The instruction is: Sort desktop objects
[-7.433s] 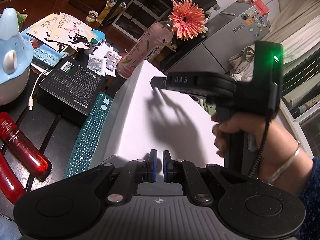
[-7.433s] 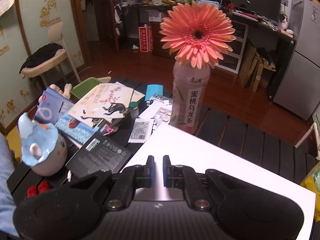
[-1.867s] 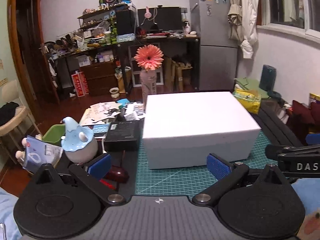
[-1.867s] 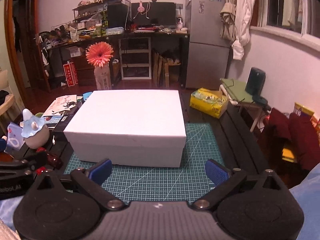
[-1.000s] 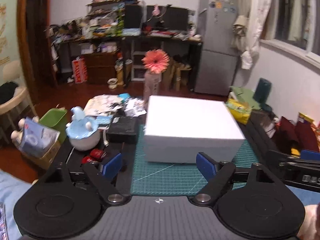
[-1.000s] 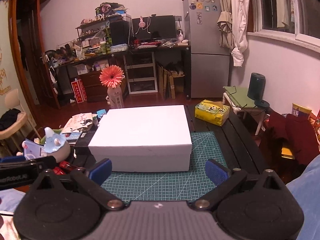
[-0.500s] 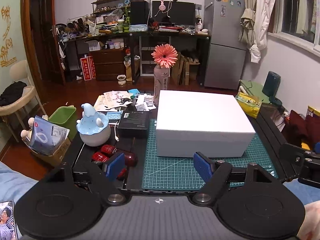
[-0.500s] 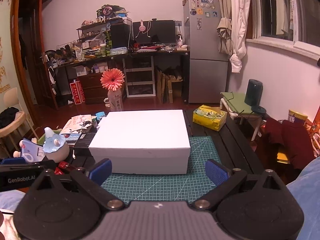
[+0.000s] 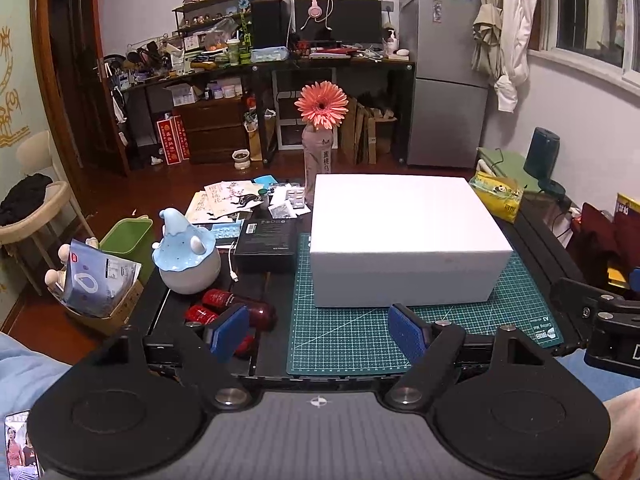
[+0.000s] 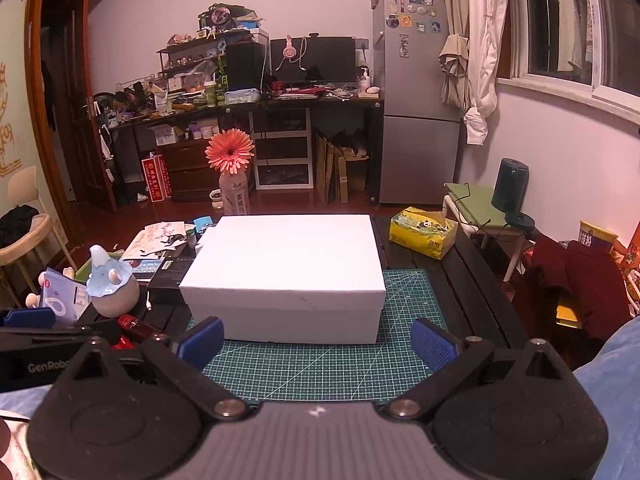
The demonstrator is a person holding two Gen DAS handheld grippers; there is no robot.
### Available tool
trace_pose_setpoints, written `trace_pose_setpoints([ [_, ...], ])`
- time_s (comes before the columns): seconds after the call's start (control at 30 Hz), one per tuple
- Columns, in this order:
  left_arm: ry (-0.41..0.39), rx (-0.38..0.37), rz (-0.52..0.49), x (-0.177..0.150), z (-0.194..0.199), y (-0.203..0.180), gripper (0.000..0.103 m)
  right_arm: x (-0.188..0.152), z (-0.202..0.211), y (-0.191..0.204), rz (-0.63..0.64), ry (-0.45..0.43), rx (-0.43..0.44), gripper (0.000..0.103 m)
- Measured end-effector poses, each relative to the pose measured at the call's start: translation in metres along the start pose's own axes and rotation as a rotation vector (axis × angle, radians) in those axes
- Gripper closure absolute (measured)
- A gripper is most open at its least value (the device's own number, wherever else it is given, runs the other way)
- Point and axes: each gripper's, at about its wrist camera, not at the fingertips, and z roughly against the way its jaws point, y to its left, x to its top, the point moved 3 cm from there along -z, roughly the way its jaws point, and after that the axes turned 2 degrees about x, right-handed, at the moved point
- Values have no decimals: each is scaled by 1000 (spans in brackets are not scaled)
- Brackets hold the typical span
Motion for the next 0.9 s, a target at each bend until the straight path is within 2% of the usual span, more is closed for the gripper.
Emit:
trace_pose_setpoints([
  [0.27, 3, 1, -8, -1, -2, -2, 26, -1, -2, 0, -5, 2, 2, 3],
  [0.37, 2, 5, -9, -1, -2, -2, 21, -2, -3, 0, -6, 6, 5, 3],
  [0.9, 4, 6, -12, -3, -2, -4, 21, -3, -5, -3, -10, 11, 4, 3],
])
